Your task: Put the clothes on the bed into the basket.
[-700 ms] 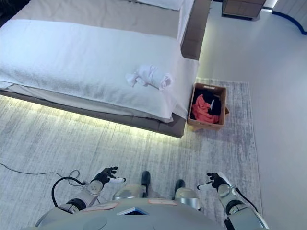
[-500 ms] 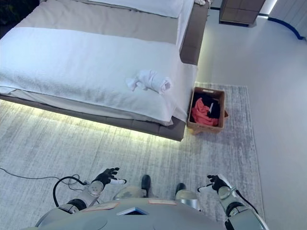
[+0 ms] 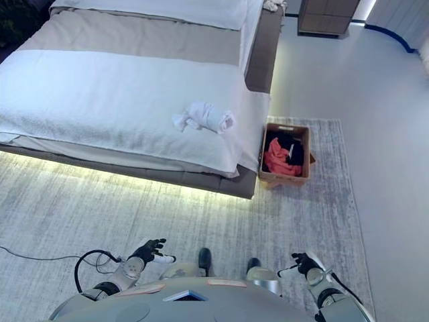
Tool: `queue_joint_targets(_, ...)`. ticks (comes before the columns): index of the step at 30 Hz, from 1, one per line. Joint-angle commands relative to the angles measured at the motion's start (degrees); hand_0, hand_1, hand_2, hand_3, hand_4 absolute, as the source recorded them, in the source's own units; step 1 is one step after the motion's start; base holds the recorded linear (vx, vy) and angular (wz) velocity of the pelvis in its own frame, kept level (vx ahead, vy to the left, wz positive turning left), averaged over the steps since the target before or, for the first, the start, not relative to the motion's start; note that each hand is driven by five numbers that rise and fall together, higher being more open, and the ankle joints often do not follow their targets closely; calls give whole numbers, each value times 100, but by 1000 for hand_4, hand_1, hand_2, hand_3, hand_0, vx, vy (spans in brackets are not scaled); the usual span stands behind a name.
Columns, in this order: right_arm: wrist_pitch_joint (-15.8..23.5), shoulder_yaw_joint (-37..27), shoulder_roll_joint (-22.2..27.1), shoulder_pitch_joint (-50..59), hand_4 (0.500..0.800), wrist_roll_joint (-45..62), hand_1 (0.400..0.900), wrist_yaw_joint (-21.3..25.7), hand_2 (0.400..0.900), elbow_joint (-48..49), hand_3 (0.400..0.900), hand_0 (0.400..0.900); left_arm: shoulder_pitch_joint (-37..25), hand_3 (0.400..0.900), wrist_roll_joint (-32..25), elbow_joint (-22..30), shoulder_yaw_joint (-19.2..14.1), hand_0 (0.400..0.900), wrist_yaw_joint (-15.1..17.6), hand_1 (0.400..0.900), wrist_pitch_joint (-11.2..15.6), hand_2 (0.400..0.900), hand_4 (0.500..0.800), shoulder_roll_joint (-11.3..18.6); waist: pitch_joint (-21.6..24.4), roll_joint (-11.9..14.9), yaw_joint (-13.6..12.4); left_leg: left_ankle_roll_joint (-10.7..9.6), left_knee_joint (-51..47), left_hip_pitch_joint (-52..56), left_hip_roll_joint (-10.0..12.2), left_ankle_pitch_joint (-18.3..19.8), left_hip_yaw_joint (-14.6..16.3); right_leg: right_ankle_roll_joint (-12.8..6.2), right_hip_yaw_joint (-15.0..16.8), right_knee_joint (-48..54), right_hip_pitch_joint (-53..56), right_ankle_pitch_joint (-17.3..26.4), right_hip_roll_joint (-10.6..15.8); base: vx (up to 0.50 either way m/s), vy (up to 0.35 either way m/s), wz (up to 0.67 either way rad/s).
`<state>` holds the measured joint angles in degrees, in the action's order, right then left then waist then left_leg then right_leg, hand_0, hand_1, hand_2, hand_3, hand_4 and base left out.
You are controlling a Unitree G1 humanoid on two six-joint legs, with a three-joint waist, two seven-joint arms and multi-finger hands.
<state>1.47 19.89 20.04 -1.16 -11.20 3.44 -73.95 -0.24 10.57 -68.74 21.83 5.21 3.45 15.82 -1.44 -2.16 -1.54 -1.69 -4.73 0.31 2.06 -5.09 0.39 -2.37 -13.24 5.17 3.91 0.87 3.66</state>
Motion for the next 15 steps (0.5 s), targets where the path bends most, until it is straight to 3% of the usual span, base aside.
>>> queue_joint_targets(1,19,83,223,323,800,55,900,218,900,-175,900,900,-494,900,47,-50,-110,900,251,900,69,900,800,8,-225,147,95,-50,-27,-18,-33,300,-70,-116,175,-39,53,-316,-59,-29,-178,-11)
queue_joint_targets(3,29,104,245,359,800,62,900,241,900,-205,900,900,-543,900,209,-247,-96,900,326,900,-43,900,800,-5,-321,198,110,-110,400,-210,55,371,-64,-31,238,-65,19,-347,-143,-52,-194,-7)
queue_joint_targets(6,40,92,296,421,800,54,900,310,900,-381,900,900,-635,900,310,-491,-196,900,476,900,-172,900,800,-63,-530,304,82,-226,1815,-861,-7,586,-125,98,256,-53,78,-343,-216,-58,-198,0)
queue_joint_targets(9,-12,6,445,426,800,10,900,323,900,-475,900,900,-623,900,172,-544,-314,900,457,900,-178,900,800,-114,-708,281,4,-216,2806,-1438,-153,334,-314,163,205,-17,182,-348,-232,16,-110,3)
queue_joint_targets(12,-65,-99,610,478,800,-7,900,332,900,-543,900,900,-532,900,106,-579,-347,900,408,900,-188,900,800,-130,-682,196,-2,-177,2070,-1744,-221,257,-178,130,158,-17,188,-443,-234,111,-6,7)
queue_joint_targets(15,-54,-163,681,442,800,4,900,354,900,-510,900,900,-441,900,140,-634,-369,900,428,900,-198,900,800,-148,-661,41,-37,-205,380,-1872,-97,-293,-29,59,193,-17,174,-507,-332,189,80,-11)
